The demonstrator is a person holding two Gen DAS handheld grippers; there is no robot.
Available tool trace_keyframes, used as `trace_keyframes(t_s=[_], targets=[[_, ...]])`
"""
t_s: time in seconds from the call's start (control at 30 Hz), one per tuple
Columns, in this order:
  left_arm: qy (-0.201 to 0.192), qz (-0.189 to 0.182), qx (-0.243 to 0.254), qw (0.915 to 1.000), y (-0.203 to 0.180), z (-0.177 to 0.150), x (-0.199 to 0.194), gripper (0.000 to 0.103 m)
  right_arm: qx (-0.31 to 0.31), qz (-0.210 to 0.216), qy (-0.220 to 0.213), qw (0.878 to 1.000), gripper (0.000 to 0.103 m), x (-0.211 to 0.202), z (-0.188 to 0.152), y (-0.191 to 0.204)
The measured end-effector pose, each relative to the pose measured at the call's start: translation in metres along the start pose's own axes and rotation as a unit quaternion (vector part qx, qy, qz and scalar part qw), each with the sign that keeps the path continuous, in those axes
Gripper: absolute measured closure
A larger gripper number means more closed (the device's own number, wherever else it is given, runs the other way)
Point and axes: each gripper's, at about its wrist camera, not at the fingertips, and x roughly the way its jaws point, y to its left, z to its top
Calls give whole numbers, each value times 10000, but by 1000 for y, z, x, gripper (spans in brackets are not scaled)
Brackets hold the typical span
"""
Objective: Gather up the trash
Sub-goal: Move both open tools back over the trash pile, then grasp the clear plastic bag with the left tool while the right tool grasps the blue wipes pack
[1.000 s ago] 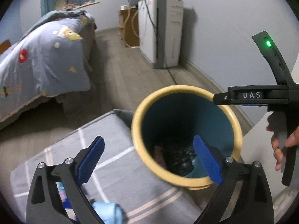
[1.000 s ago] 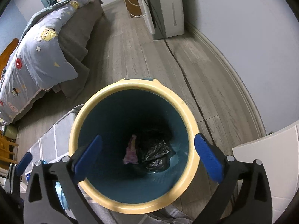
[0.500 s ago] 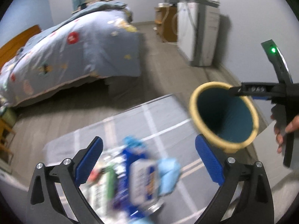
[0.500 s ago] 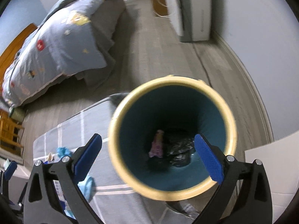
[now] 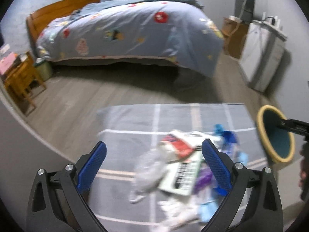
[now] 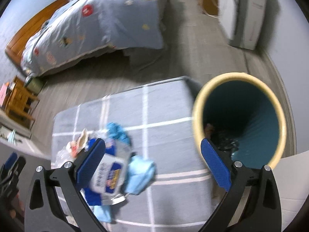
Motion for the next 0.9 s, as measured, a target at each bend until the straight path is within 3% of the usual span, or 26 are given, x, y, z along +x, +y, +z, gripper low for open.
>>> trace_keyframes(t_s=[0.27, 0.53, 0.83, 0.9], targets=[[296, 7, -574, 9979, 57, -23, 21, 5, -458, -12, 284, 9985, 6, 21, -25, 63], [513, 46, 32, 9987, 54, -49, 50, 5, -673, -194, 505, 9963, 6, 48, -38, 98], [704, -154, 94, 9974, 50, -57, 78, 5, -767, -518, 637, 9937, 6, 68, -45, 103], [725, -198, 159, 9970, 46, -60, 82, 5, -873, -778, 611, 9913, 6, 72, -46, 104]])
